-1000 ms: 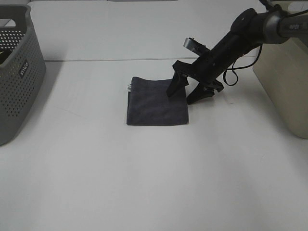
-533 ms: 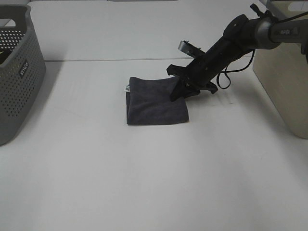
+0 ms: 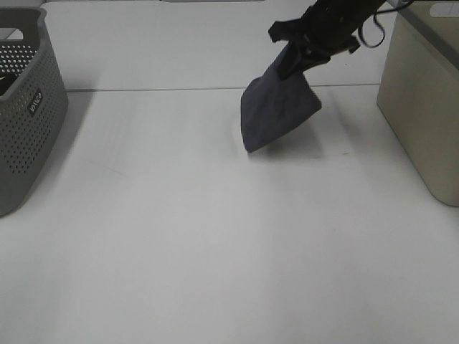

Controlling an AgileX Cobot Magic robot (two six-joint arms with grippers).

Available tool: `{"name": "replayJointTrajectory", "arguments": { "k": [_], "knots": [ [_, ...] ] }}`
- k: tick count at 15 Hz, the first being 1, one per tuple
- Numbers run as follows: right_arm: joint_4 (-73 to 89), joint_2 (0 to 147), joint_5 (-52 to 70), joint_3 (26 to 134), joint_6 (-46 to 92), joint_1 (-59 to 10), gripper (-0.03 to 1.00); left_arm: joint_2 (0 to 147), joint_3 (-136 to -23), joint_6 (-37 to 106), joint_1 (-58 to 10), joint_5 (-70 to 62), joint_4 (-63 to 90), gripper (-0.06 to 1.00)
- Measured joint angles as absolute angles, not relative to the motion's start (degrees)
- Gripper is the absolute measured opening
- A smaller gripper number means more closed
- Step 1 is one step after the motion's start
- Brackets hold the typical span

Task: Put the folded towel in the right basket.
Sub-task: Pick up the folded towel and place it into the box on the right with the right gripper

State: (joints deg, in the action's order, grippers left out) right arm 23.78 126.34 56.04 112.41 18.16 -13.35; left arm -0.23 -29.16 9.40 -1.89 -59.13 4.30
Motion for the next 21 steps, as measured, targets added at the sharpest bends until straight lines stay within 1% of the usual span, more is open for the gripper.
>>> {"name": "replayJointTrajectory", "arguments": {
  "k": [5,7,8,9,14,17,19,20,21],
  "knots": [
    [4.41,111.9,56.55,112.41,5.9,-12.89,0.05,-0.23,-29.16,9.4,-1.89,-59.13,4.3,0.99],
    [-0.34,109.09,57.18,112.41,2.64,-11.0,0.05,-0.23,-29.16,9.4,-1.89,-59.13,4.3,0.99],
    [-1.38,107.49,57.93,112.41,1.6,-8.94,0.05,-0.23,-29.16,9.4,-1.89,-59.13,4.3,0.99],
    [-0.4,105.42,58.21,112.41,1.32,-3.32,0.05,-0.23,-29.16,9.4,-1.89,-59.13,4.3,0.99],
    [1.78,104.79,60.16,112.41,0.57,11.23,0.04,-0.23,-29.16,9.4,-1.89,-59.13,4.3,0.99],
    [1.72,106.05,61.59,112.41,0.0,15.64,0.04,-0.23,-29.16,9.4,-1.89,-59.13,4.3,0.99],
    [1.89,108.69,63.43,112.41,0.0,16.1,0.05,-0.23,-29.16,9.4,-1.89,-59.13,4.3,0.99],
    [2.75,110.35,64.4,112.41,0.29,16.1,0.08,-0.23,-29.16,9.4,-1.89,-59.13,4.3,0.99],
    [3.67,111.78,65.26,112.41,0.0,16.1,0.15,-0.23,-29.16,9.4,-1.89,-59.13,4.3,0.99]
  ]
}}
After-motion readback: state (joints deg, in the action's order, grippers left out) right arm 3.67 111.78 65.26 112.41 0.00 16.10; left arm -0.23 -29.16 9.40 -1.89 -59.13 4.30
